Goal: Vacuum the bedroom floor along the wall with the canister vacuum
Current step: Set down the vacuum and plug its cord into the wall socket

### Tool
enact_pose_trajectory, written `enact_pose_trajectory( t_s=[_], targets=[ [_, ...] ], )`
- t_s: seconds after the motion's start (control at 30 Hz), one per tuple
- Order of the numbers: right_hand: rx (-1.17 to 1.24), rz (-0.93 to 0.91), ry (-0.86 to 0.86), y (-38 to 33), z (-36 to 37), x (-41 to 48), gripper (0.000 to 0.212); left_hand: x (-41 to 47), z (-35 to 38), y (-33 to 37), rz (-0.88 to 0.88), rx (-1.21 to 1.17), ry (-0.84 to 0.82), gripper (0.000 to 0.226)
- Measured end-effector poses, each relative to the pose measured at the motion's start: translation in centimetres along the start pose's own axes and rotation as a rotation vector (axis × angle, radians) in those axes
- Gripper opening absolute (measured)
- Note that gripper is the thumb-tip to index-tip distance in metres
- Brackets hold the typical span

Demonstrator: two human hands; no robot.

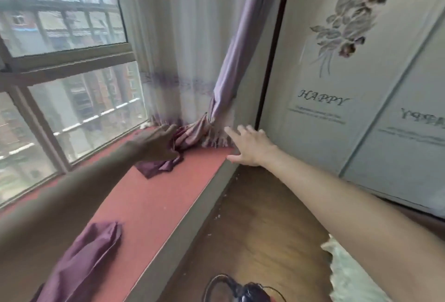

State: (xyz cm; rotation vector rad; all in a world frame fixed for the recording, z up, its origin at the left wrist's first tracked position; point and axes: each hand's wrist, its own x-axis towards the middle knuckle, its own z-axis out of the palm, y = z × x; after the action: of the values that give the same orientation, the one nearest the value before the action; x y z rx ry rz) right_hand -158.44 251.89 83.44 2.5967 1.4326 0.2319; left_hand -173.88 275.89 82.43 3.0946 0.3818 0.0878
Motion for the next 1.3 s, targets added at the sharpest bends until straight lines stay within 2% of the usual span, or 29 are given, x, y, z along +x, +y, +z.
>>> enact_pose_trajectory(
  t_s=[0.1, 0.23, 0.33, 0.5, 0.73, 1.03, 1.3],
  targets=[
    [-0.004, 0.133, -0.067, 4.2, 3.0, -4.1, 0.085, 4.1, 2.4, 4.9, 0.14, -0.029, -0.001, 0.098],
    [0.035, 0.323, -0.159, 9.1, 6.7, -9.7, 0.083, 8.1, 5.5, 12.1, 0.253, -0.053, -0.072, 0.083],
    [0.079, 0.444, -0.244, 11.7, 10.0, -14.0, 0.083, 10.2, 8.1, 16.9, 0.355, -0.044, -0.143, 0.083],
    [0.146, 0.566, -0.367, 15.0, 15.2, -19.2, 0.079, 11.6, 12.5, 23.3, 0.396, -0.03, -0.213, 0.082],
    [0.33, 0.628, -0.486, 17.5, 23.8, -23.0, 0.07, 12.5, 19.0, 27.7, 0.363, -0.041, -0.359, 0.078],
    [0.529, 0.643, -0.67, 15.1, 35.5, -27.1, 0.074, 10.1, 31.5, 31.4, 0.371, -0.02, -0.641, 0.078],
    [0.7, 0.787, -0.814, 8.2, 47.4, -30.1, 0.076, 8.8, 44.2, 31.8, 0.415, 0.005, -0.837, 0.071]
  ],
)
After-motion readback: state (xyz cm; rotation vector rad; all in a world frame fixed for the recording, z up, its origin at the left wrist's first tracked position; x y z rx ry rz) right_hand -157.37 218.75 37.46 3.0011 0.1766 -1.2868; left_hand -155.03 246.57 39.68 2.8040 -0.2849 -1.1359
